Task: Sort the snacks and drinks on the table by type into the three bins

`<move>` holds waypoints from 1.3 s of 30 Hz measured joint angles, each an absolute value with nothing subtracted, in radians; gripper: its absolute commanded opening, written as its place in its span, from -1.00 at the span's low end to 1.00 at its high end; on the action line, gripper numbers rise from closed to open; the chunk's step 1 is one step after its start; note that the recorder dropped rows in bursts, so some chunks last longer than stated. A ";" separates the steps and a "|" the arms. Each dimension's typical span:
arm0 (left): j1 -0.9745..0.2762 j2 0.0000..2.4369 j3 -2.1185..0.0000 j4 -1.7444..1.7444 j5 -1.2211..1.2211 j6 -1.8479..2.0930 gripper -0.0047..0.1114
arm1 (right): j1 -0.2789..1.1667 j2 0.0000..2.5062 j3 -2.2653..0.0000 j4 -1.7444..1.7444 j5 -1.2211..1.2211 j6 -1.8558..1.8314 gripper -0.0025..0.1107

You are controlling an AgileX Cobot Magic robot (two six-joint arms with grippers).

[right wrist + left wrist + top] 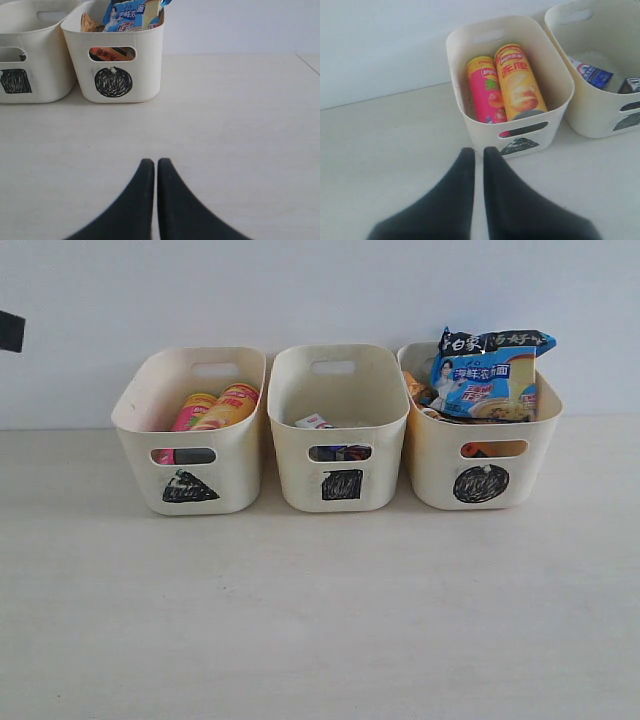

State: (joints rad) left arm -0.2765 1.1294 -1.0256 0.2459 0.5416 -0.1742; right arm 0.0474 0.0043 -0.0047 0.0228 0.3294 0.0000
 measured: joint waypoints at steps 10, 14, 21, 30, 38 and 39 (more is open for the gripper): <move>-0.277 0.780 -0.799 0.174 0.522 -0.175 -0.84 | 0.047 0.004 -0.005 0.023 0.329 0.000 -0.96; -0.277 0.642 -0.726 0.156 0.552 -0.177 -0.84 | 0.047 0.004 -0.005 0.023 0.329 0.000 -0.96; -0.277 0.558 -0.626 0.156 0.550 -0.177 -0.84 | 0.047 0.004 -0.005 0.023 0.329 0.000 -0.96; -0.277 0.491 -0.447 0.156 0.290 -0.110 -0.84 | 0.047 0.004 -0.005 0.023 0.329 0.000 -0.96; -0.269 0.318 -0.283 0.156 0.255 -0.040 -0.84 | 0.047 0.004 -0.005 0.023 0.329 0.000 -0.96; -0.257 0.293 -0.254 0.156 0.253 -0.040 -0.84 | 0.047 0.004 -0.005 0.023 0.329 0.000 -0.96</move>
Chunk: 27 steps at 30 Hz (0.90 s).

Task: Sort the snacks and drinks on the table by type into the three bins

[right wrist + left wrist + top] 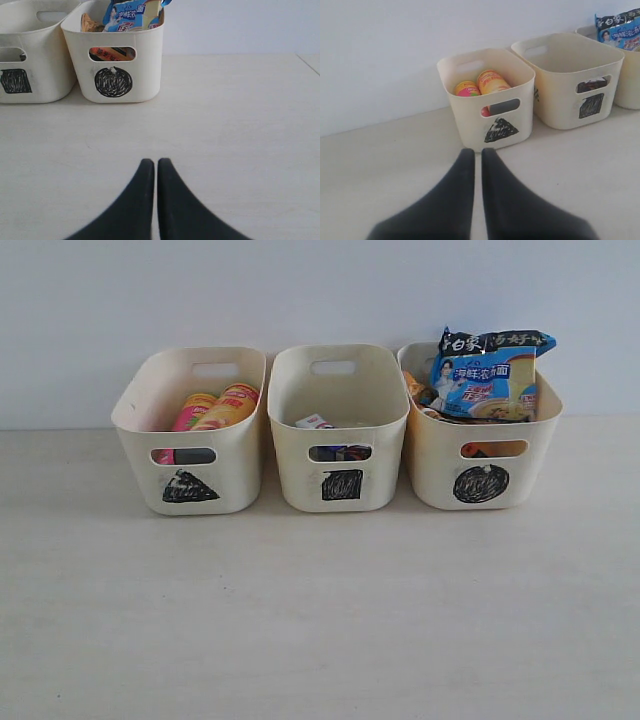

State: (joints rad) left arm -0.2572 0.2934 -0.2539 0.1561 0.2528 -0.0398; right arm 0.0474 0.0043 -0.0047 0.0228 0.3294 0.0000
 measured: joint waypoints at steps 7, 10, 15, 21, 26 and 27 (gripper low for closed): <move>-0.187 0.156 -0.123 0.156 0.253 -0.040 -0.84 | 0.047 0.004 -0.005 0.023 0.329 0.000 -0.96; -0.139 0.061 -0.047 0.122 0.253 -0.040 -0.84 | 0.047 0.004 -0.005 0.023 0.329 0.000 -0.96; -0.089 0.007 -0.005 0.101 0.253 -0.040 -0.84 | 0.047 0.004 -0.005 0.023 0.329 0.000 -0.96; -0.063 0.004 -0.004 0.096 0.253 -0.035 -0.84 | 0.047 0.004 -0.005 0.023 0.329 0.000 -0.96; -0.042 0.003 -0.004 0.096 0.259 -0.033 -0.84 | 0.047 0.004 -0.005 0.023 0.329 0.000 -0.96; -0.042 0.003 -0.004 0.096 0.266 -0.033 -0.84 | 0.047 0.004 -0.005 0.023 0.329 0.000 -0.96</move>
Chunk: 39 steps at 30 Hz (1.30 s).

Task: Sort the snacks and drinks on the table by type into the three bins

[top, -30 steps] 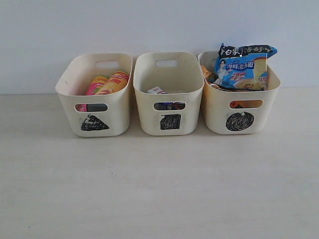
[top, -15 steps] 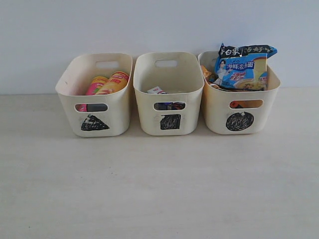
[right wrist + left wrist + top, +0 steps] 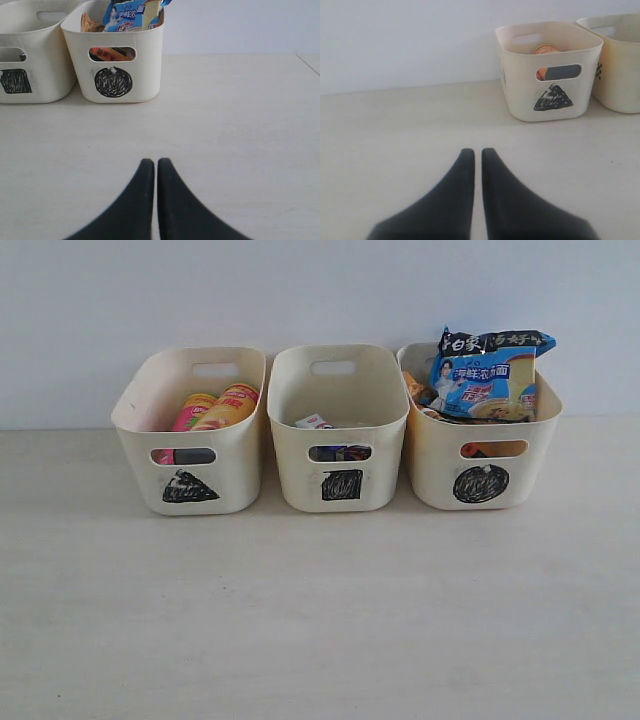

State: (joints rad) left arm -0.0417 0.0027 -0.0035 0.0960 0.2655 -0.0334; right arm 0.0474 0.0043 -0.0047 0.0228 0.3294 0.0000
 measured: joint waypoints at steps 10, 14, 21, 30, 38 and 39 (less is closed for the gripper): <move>-0.042 0.003 -0.004 0.094 0.292 -0.032 -0.84 | 0.047 0.004 -0.005 0.023 0.329 0.000 -0.96; -0.042 0.003 -0.004 0.092 0.292 -0.032 -0.84 | 0.047 0.004 -0.005 0.023 0.329 0.000 -0.96; -0.042 0.003 -0.004 0.092 0.292 -0.032 -0.84 | 0.047 0.004 -0.005 0.023 0.329 0.000 -0.96; -0.042 0.003 -0.004 0.092 0.292 -0.032 -0.84 | 0.047 0.004 -0.005 0.023 0.329 0.000 -0.96; -0.042 0.003 -0.004 0.092 0.292 -0.030 -0.84 | 0.047 0.004 -0.005 0.023 0.329 0.000 -0.96; -0.042 0.003 -0.004 0.092 0.292 -0.030 -0.84 | 0.047 0.004 -0.005 0.023 0.329 0.000 -0.96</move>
